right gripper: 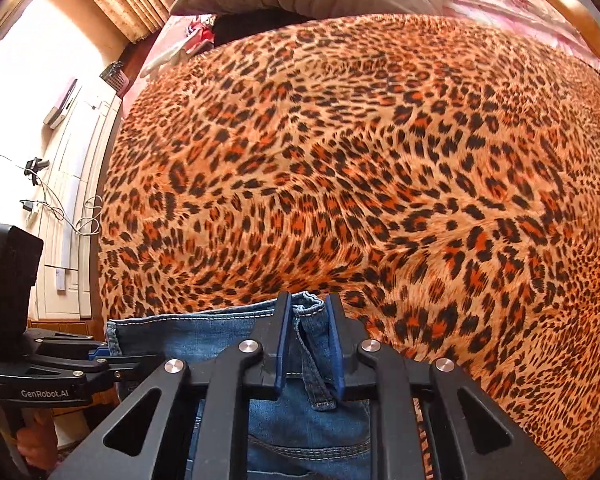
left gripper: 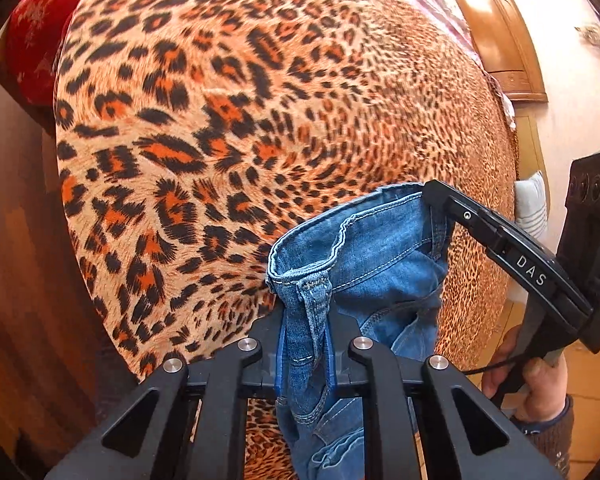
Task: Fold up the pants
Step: 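Grasp the folded jeans edge with the left tool while the right tool grasps the waistband, then lift the jeans with both tools and fold them in half again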
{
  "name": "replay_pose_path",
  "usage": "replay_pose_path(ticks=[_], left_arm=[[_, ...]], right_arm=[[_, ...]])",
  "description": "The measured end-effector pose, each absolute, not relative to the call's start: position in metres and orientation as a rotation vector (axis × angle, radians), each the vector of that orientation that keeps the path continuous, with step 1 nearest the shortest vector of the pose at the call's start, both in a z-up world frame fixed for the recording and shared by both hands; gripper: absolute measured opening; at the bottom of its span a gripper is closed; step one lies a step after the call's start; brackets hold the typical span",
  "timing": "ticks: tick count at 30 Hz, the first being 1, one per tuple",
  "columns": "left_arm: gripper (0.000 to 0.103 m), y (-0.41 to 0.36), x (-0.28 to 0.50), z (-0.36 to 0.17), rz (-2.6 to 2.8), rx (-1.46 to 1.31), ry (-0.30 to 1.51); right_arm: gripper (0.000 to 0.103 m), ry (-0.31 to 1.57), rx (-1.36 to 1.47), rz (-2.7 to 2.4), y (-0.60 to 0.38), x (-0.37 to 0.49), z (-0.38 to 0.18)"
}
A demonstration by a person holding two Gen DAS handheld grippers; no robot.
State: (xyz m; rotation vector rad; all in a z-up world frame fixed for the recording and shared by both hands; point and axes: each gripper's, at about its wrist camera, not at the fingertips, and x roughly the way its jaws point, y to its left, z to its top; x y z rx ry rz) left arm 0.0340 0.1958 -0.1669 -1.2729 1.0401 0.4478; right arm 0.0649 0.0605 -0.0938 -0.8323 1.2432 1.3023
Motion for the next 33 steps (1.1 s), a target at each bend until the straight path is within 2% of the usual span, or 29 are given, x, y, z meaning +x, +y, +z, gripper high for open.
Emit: replay_pose_path(ticks=[6,11,16,20,25,27,29,30,31,32,33], left_arm=[[0.012,0.147,0.036,-0.089,0.394,-0.984,0.995],[0.012,0.074,0.021,-0.022,0.309,-0.693,0.98],[0.014,-0.003,0.006,0.012,0.179,-0.5,0.999],[0.016,-0.065,0.012,-0.013,0.032,-0.437,1.098],[0.017,-0.121,0.016,-0.092,-0.064,-0.41,1.361],[0.018,-0.126,0.009,-0.104,-0.066,-0.396,1.412],[0.02,-0.116,0.0,-0.093,-0.096,-0.449,1.397],[0.021,-0.108,-0.008,-0.083,-0.117,-0.48,1.378],[0.027,-0.099,-0.013,-0.076,-0.13,-0.508,1.361],[0.038,-0.087,-0.021,-0.069,-0.144,-0.548,1.339],[0.044,-0.075,-0.032,-0.06,-0.146,-0.598,1.309]], right_arm=[[0.014,1.176,-0.663,1.366,0.011,0.07,-0.026],[0.014,1.101,-0.535,1.359,-0.071,0.069,0.032],[0.014,1.074,-0.465,1.278,-0.171,0.063,0.054],[0.014,1.148,-0.447,1.147,-0.257,0.058,0.023],[0.018,1.334,-0.404,0.935,-0.342,0.062,-0.052],[0.018,1.367,-0.351,0.912,-0.359,0.063,-0.059],[0.022,1.376,-0.302,0.897,-0.366,0.07,-0.053],[0.028,1.37,-0.253,0.893,-0.369,0.075,-0.048],[0.039,1.362,-0.22,0.885,-0.371,0.079,-0.042],[0.044,1.355,-0.184,0.876,-0.374,0.084,-0.038],[0.052,1.346,-0.147,0.865,-0.375,0.089,-0.033]])
